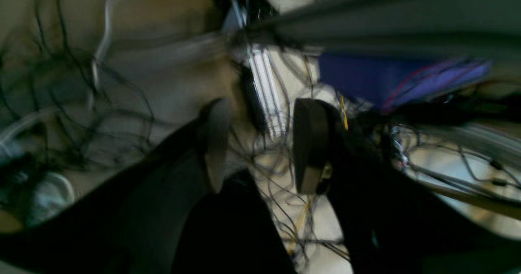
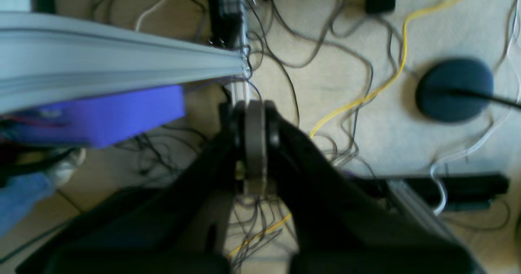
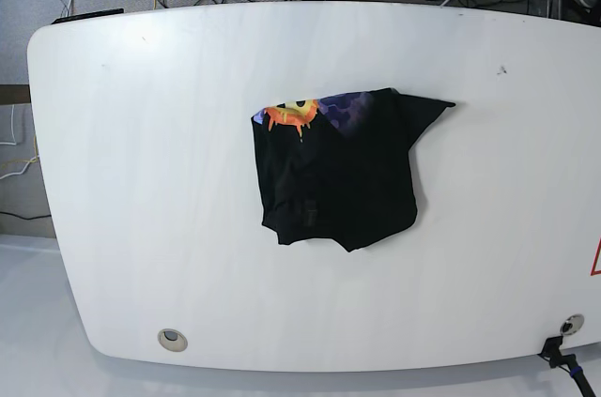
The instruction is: Fold the T-shirt properly
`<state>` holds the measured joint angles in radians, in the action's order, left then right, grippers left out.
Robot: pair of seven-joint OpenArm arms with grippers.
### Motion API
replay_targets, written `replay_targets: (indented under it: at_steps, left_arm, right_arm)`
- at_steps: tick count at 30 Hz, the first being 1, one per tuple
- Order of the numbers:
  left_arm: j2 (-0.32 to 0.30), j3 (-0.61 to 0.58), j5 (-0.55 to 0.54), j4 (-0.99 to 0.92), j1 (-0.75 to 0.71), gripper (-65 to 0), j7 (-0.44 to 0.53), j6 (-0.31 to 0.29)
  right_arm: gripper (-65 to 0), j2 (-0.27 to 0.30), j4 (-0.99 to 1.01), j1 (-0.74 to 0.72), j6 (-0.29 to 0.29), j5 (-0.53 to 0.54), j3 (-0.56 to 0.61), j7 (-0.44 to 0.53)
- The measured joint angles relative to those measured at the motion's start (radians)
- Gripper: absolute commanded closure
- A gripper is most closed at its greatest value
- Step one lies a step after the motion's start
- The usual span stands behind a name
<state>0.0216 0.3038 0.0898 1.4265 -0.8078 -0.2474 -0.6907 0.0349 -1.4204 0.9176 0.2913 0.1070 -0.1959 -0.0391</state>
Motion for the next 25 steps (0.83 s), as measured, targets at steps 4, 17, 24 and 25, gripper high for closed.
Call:
replay_targets:
  at_steps: [4, 17, 24, 25]
  left_arm:
    - [-0.019, -0.005, -0.003, -0.225, 0.133, -22.8, 0.005, -0.007]
    - [-0.047, -0.003, 0.120, -0.794, 0.473, -22.8, 0.010, 0.078]
    - [-0.055, -0.095, 0.117, -0.967, 0.562, -22.8, 0.009, 0.290]
    - [-0.055, -0.126, 0.115, -0.967, 0.564, -22.8, 0.009, 0.330]
  right_arm:
    - [0.0, 0.005, 0.184, -0.125, 0.000, 0.001, 0.000, 0.007]
    - [0.0, 0.033, 0.650, -0.426, -0.004, 0.002, 0.136, 0.011]
    - [-0.1, 0.035, 0.856, -0.553, -0.004, 0.002, 0.137, 0.014]
    - [-0.1, 0.034, 0.872, -0.565, -0.004, 0.002, 0.137, 0.012]
